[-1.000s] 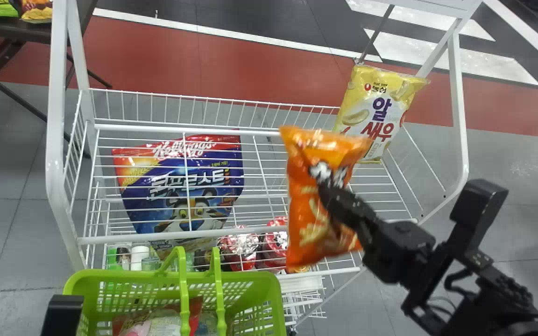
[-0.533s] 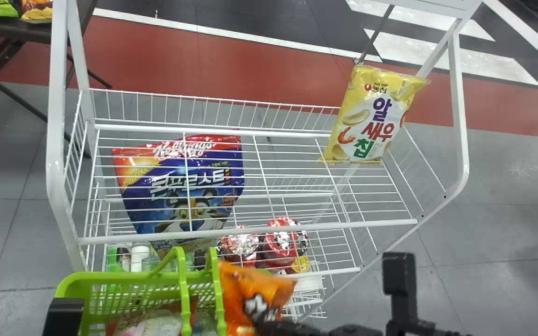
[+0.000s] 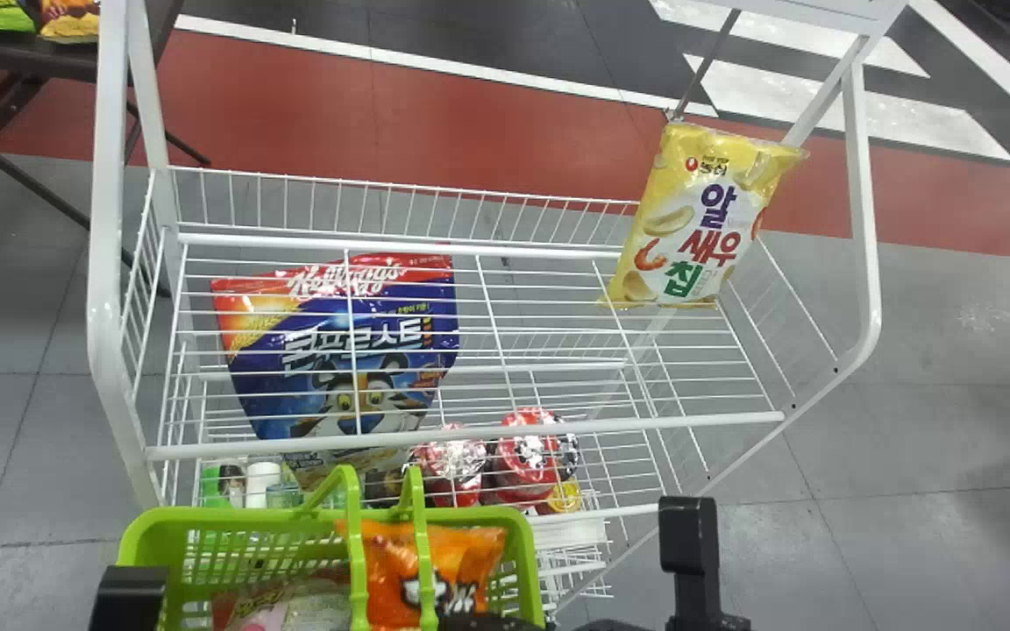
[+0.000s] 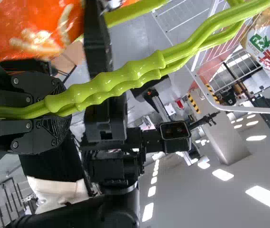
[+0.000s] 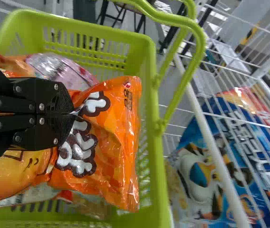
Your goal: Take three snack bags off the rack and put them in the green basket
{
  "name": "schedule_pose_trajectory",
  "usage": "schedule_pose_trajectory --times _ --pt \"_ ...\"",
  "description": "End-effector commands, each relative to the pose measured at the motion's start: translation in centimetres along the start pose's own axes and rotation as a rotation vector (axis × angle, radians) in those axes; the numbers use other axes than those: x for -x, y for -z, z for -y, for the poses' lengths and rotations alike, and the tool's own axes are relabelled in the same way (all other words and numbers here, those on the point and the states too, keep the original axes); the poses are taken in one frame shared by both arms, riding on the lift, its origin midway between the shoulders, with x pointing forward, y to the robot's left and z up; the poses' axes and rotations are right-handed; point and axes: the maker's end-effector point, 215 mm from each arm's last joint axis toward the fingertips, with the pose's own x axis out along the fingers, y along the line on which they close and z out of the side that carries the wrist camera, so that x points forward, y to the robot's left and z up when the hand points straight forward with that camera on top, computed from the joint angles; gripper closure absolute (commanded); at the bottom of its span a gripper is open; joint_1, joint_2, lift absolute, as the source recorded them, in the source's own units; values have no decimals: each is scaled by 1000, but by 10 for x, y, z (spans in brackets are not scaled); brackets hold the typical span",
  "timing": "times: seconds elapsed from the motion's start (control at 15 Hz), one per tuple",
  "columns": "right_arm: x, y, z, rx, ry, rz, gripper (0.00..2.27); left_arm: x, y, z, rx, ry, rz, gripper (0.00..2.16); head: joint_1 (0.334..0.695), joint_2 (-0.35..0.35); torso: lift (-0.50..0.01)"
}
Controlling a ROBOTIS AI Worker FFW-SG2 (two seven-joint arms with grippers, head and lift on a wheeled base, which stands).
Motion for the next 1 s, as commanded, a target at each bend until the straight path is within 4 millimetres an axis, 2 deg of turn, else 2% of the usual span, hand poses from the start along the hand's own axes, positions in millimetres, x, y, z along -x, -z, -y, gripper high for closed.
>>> schedule_pose_trajectory --times 0.0,0.07,0.13,0.2,0.4,0.47,0.6,0.73,0.8,0.93 --pt "-3 -7 8 11 -2 36 1993 1 1 2 -1 0 0 1237 695 -350 -22" --pt "-3 -5 4 8 -23 33 1659 0 0 2 -1 1 1 1234 695 -350 -22" --pt "-3 -4 2 7 -41 32 738 0 0 1 -1 -1 1 1237 695 -350 -22" --pt "-1 -5 1 6 -52 32 19 0 0 1 -1 -1 1 1234 695 -350 -22" --pt "6 -17 3 48 -32 56 39 0 -1 -2 -4 -10 1 1231 695 -350 -22" --pt "9 -32 5 87 -19 107 60 0 -1 -2 -2 -10 1 1231 695 -350 -22" --pt "29 -96 -5 257 3 357 66 0 -1 -3 -2 -10 1 1231 695 -350 -22" --pt "56 -147 -21 420 44 581 70 0 -1 -2 -1 -8 2 1231 695 -350 -22" --pt "71 -168 -32 499 77 696 80 -1 -1 -2 1 -7 0 1231 695 -350 -22" --pt "84 -185 -47 556 131 811 80 -1 0 -2 2 -6 0 1231 695 -350 -22"
